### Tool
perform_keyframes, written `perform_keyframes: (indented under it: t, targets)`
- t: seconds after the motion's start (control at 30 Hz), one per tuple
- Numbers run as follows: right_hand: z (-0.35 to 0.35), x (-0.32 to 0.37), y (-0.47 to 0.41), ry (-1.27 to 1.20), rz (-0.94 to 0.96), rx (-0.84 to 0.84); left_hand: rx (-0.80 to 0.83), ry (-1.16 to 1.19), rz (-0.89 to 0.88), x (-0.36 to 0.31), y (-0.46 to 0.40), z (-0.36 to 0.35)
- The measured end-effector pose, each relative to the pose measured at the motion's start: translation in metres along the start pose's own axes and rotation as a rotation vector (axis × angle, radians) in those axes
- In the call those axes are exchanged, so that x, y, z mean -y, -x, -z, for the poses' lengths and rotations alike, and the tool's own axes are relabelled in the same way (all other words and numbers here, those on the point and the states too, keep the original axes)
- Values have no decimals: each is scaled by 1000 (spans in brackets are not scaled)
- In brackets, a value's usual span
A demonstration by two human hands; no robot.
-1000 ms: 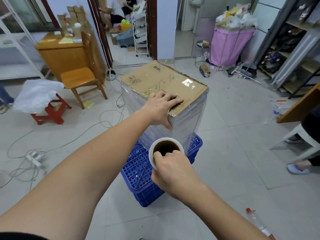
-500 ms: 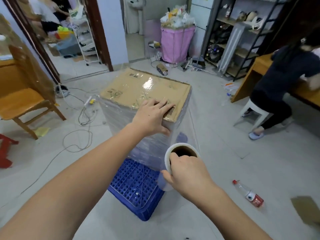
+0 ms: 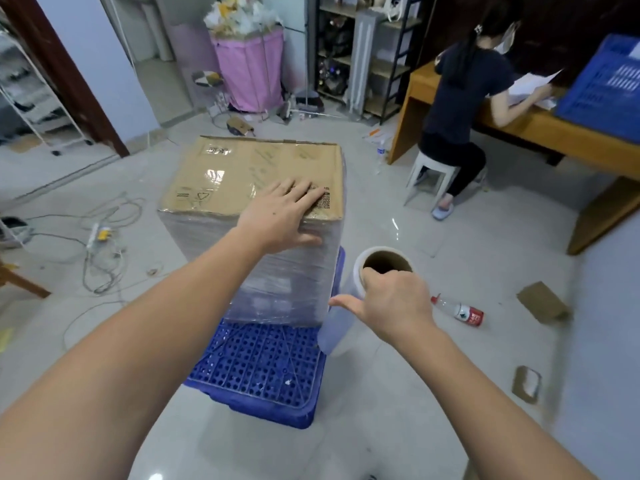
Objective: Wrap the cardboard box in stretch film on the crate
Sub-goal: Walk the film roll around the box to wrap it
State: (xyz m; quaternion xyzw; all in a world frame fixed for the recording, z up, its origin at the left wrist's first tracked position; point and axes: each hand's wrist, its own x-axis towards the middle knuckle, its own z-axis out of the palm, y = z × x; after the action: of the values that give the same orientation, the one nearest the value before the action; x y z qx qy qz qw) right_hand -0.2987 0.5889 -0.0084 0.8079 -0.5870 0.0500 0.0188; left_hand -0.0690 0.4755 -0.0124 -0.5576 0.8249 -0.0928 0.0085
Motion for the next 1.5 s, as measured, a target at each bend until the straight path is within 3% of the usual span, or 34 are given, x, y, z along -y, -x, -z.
perform_keyframes:
  t: [0.07,0.2,0.5,0.73,0.97,1.5]
  targets:
    - [-2,0,2,6,144,-105,9,-3,18,-3,-4,1]
    - [0,3,9,11,375,-122,24,0,43,-6,-10,3]
    - [-1,35,19,-15,835,-3,-14,-42,60,-10,-15,-4]
    - [2,41,17,56,840,2,-1,-34,62,-8,-18,-7]
    - [-5,42,39,20,624,-101,-10,-32,59,-8,-16,-6]
    - [-8,28,49,-64,420,-175,8,-35,79,-11,-13,-5]
